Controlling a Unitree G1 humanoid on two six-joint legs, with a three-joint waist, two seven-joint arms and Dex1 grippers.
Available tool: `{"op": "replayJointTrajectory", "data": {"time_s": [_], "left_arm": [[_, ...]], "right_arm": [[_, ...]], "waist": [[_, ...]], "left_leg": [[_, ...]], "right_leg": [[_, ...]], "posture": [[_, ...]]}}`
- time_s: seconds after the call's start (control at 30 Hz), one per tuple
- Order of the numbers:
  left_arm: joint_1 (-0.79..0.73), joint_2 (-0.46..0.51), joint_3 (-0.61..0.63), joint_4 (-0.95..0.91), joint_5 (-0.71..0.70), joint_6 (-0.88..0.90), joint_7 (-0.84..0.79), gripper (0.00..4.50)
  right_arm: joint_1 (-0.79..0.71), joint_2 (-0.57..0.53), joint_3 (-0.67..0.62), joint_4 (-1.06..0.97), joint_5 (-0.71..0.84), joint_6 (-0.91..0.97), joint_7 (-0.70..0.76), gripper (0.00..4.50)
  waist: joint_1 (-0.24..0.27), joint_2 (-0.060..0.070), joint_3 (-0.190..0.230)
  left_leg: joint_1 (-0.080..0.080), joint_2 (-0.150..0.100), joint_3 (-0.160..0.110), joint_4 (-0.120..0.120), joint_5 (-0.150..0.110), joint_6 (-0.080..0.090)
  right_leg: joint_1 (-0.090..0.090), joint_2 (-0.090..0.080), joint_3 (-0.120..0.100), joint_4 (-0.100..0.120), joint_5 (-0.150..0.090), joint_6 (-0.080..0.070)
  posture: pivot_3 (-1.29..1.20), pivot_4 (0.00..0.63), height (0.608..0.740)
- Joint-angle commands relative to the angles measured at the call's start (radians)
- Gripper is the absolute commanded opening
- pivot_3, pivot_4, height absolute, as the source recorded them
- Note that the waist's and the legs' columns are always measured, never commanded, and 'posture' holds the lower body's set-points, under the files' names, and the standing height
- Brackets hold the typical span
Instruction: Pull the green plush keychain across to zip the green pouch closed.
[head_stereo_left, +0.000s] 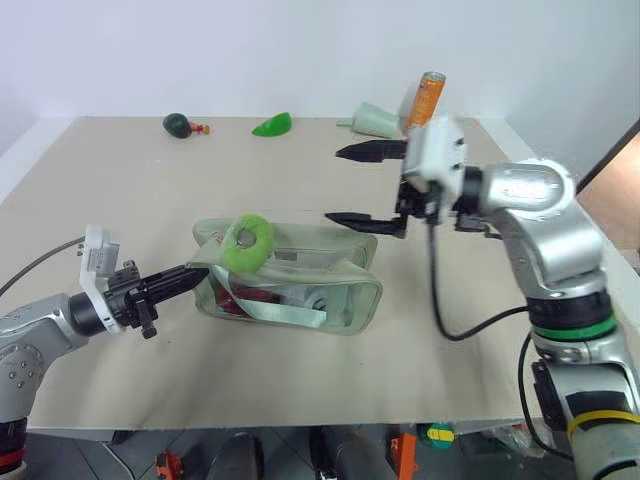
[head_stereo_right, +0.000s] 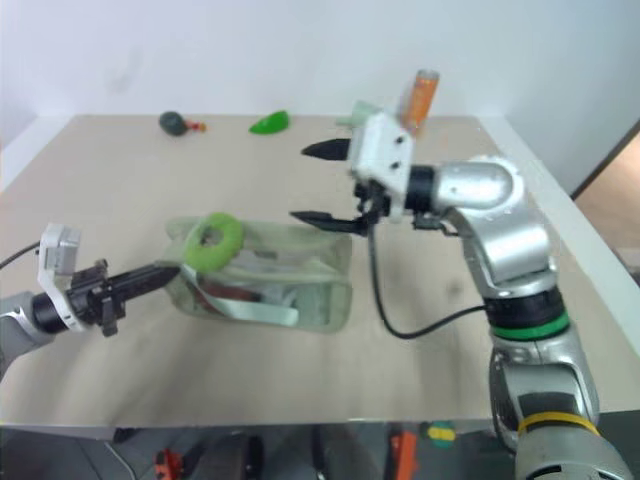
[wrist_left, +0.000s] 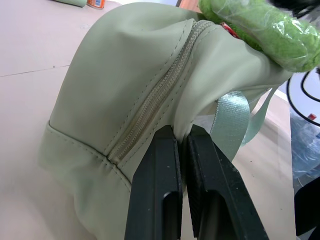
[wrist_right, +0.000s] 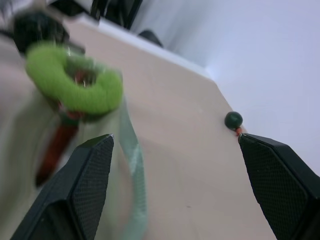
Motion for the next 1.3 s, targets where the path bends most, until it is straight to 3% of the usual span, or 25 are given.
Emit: {"op": "replayJointTrajectory", "data": {"time_s": [0.03,0.33,1.03,1.13,1.3], "left_arm": [[0.012,0.004,-0.023,-0.012,0.009,0.013,-0.002,0.0],[-0.008,0.002,0.003,-0.009,-0.024,0.022,0.017,0.0],[0.009,0.01,0.016,-0.029,-0.048,0.03,0.034,0.0],[0.011,0.011,0.02,-0.03,-0.049,0.034,0.037,0.0],[0.011,0.01,0.024,-0.032,-0.049,0.04,0.04,0.0]], "right_arm": [[-0.056,0.009,0.035,0.018,-0.066,-0.163,0.058,4.12],[-0.023,0.055,0.095,-0.003,-0.064,-0.256,0.153,4.12],[-0.117,0.281,0.16,0.255,-0.225,-0.49,0.066,4.12],[-0.118,0.294,0.165,0.26,-0.211,-0.489,0.084,3.34],[-0.118,0.304,0.165,0.26,-0.203,-0.478,0.102,1.67]], "waist": [[0.001,0.0,0.0],[0.004,0.0,0.0],[0.001,0.0,0.0],[0.0,0.0,0.0],[0.0,0.0,0.0]], "left_leg": [[0.0,0.0,0.0,0.0,0.0,0.0],[0.0,-0.001,-0.001,0.0,-0.001,0.001],[0.0,-0.001,-0.001,0.0,-0.001,0.0],[0.0,-0.001,-0.002,0.0,-0.001,0.0],[0.0,-0.001,-0.002,0.0,-0.001,0.0]], "right_leg": [[0.0,0.0,0.0,0.0,0.0,0.0],[0.0,-0.003,-0.002,0.0,-0.002,0.0],[0.0,-0.003,-0.003,0.0,-0.002,-0.001],[0.0,-0.003,-0.003,0.0,-0.002,-0.001],[0.0,-0.003,-0.003,0.0,-0.002,-0.001]], "posture": [[0.0,0.15,0.74],[0.0,0.15,0.74],[0.0,0.15,0.74],[0.0,0.15,0.74],[0.0,0.15,0.74]]}}
